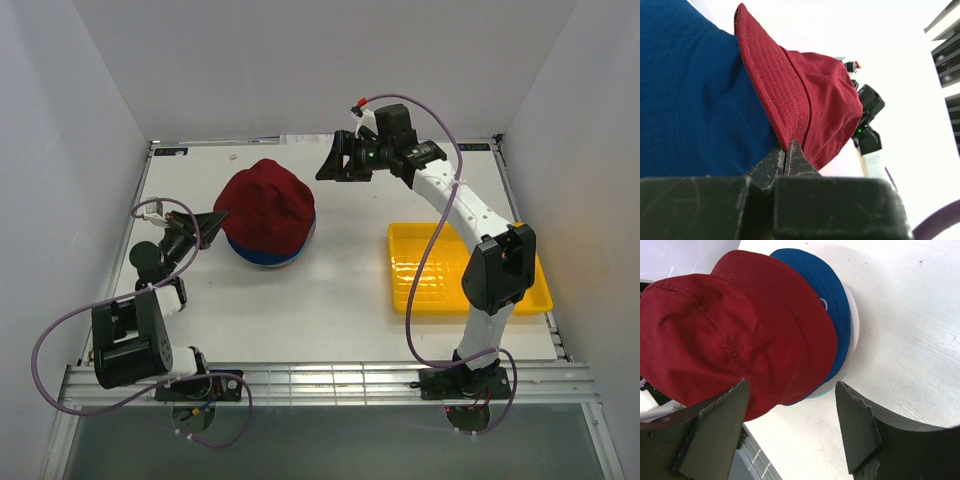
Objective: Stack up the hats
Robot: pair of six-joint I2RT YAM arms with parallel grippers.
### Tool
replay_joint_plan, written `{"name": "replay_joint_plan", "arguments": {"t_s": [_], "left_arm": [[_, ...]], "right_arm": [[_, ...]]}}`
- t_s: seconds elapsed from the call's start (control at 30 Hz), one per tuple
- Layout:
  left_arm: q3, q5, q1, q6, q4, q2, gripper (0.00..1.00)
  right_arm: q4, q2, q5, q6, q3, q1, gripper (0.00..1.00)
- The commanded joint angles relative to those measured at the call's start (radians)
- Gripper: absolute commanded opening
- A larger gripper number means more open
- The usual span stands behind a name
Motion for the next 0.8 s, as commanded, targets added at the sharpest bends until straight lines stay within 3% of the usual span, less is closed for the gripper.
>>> {"name": "replay_joint_plan", "arguments": {"t_s": [0.0, 0.33, 0.77], "left_arm": [[-0.002, -0.022, 0.027, -0.076, 0.130, 0.037, 0.00], [-0.016, -0.025, 0.056, -0.156, 0.297, 0.198, 0.00], [-0.010, -0.029, 0.062, -0.144, 0.284, 0.301, 0.00]], "right_arm": [[0.036, 0.000, -0.003, -0.019, -0.002, 0.002, 0.75], [0.042, 0.009, -0.009, -0.014, -0.015, 0.002, 0.75], [0.092, 0.066, -0.075, 0.043, -0.031, 0.013, 0.70]]}}
